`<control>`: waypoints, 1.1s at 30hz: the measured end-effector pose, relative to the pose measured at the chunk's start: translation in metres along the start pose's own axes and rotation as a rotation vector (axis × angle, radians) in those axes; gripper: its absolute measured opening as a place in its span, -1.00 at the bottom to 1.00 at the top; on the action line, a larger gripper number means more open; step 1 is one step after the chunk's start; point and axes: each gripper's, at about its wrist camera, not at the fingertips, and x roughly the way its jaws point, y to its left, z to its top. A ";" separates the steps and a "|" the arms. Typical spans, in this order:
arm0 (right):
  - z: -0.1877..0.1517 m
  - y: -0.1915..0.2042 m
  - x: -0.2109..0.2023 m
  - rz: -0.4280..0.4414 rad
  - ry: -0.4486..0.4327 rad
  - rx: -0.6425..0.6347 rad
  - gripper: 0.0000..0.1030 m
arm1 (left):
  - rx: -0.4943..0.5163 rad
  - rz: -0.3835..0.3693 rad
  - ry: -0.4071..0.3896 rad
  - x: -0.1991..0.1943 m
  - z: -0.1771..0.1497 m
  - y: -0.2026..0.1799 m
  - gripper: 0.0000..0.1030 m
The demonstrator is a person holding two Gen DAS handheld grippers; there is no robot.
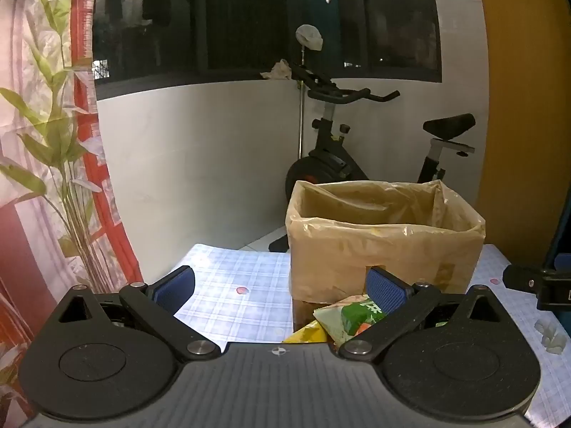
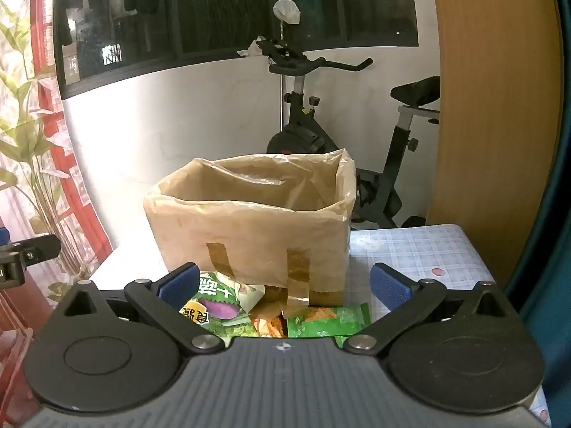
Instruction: Organize snacks
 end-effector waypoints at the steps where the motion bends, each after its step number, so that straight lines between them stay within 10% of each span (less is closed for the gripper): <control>1: 0.000 0.000 0.000 0.009 -0.003 0.013 1.00 | -0.007 -0.007 0.003 0.000 0.000 0.000 1.00; 33: 0.000 -0.003 0.001 0.001 -0.017 0.021 1.00 | -0.003 0.020 -0.029 -0.002 0.000 0.000 1.00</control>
